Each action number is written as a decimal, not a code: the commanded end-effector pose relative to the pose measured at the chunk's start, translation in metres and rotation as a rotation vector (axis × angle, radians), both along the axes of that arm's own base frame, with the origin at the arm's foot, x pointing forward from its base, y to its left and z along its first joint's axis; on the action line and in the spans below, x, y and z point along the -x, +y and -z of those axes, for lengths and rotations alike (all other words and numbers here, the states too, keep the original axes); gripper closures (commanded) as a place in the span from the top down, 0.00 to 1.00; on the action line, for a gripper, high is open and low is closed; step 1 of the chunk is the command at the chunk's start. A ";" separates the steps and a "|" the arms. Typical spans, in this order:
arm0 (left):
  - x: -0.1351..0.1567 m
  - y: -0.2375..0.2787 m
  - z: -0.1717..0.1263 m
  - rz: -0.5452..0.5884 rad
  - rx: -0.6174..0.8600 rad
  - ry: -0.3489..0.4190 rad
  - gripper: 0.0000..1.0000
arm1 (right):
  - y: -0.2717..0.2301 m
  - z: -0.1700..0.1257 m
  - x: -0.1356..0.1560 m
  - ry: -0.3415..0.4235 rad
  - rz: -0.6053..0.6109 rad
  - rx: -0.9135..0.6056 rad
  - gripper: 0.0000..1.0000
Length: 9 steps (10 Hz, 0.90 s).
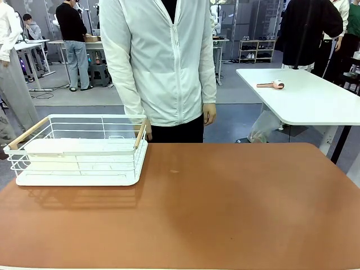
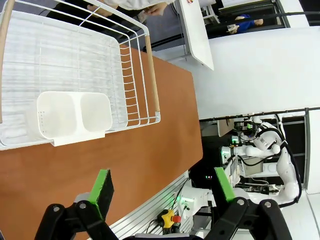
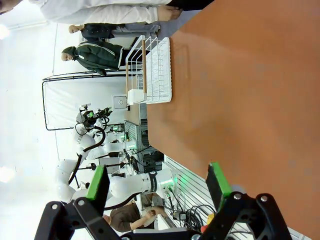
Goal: Clean the table.
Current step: Pick up the Lint Roller when the human hands it over.
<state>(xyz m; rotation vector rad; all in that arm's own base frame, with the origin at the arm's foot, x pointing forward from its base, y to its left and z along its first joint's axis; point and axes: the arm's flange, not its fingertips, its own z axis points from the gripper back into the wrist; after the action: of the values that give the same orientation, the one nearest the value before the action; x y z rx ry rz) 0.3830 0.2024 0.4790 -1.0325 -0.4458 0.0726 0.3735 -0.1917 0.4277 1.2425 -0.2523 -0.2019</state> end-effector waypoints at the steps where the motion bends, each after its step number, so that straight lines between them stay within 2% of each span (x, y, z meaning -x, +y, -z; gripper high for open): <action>1: 0.001 0.002 -0.002 -0.001 0.009 -0.009 1.00 | 0.001 -0.001 0.000 -0.008 -0.003 -0.009 1.00; 9: 0.001 0.002 -0.002 -0.001 0.009 -0.009 1.00 | 0.001 -0.001 0.000 -0.008 -0.003 -0.009 1.00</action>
<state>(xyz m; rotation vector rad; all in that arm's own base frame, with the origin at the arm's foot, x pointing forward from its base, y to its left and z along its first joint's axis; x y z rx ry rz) 0.3830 0.2024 0.4790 -1.0325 -0.4458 0.0726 0.3735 -0.1917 0.4277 1.2425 -0.2522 -0.2019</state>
